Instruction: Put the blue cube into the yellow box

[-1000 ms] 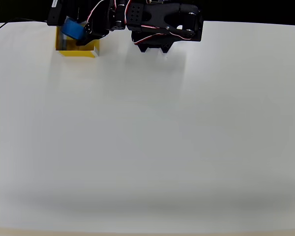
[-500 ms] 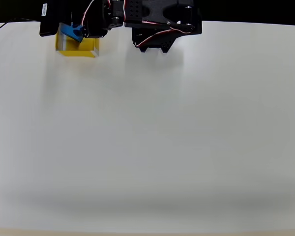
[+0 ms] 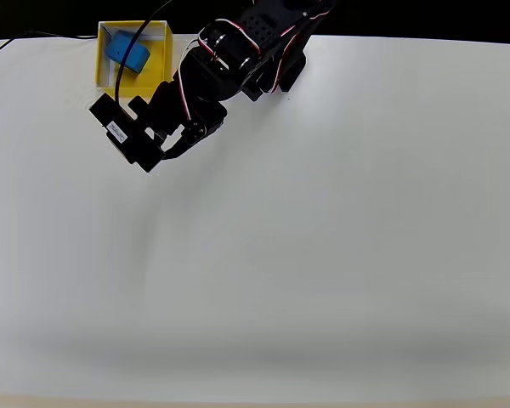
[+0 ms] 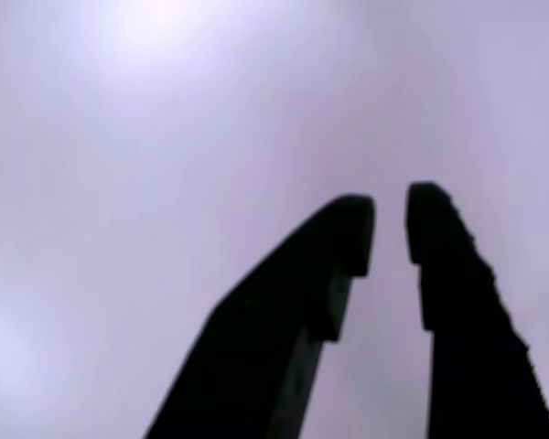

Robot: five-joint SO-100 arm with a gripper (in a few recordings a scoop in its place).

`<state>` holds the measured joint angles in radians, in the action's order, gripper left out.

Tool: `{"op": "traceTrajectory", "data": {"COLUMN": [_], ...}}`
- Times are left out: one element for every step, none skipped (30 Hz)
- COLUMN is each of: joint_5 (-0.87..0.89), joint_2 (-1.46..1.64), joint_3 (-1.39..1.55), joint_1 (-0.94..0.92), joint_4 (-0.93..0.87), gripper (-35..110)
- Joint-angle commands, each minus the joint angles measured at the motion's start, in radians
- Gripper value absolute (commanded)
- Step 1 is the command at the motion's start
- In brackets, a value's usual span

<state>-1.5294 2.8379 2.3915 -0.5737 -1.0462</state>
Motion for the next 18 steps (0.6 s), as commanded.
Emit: {"op": "traceTrajectory", "data": {"joint_5": [-0.003,-0.012,-0.021,-0.038,-0.054,-0.063,-0.075,-0.083,-0.087,-0.089,-0.092,-0.092,-0.092,-0.1,-0.109,-0.112,-0.114,-0.126], "joint_2": [0.074,0.092,0.11,0.132,0.155,0.176,0.199,0.219,0.239,0.259,0.279,0.298,0.319,0.342,0.367,0.394,0.425,0.456], "joint_3": [0.023,0.051,0.084,0.127,0.172,0.215,0.258,0.293,0.327,0.359,0.391,0.422,0.454,0.488,0.525,0.561,0.6,0.632], "joint_1": [0.163,0.198,0.23,0.259,0.282,0.305,0.327,0.347,0.37,0.393,0.417,0.44,0.465,0.486,0.506,0.522,0.535,0.545], "joint_4": [0.029,0.034,0.046,0.067,0.092,0.112,0.121,0.123,0.117,0.109,0.098,0.091,0.084,0.074,0.061,0.057,0.051,0.038], "gripper": [0,0,0,0,0,0,0,0,0,0,0,0,0,0,0,0,0,0]}}
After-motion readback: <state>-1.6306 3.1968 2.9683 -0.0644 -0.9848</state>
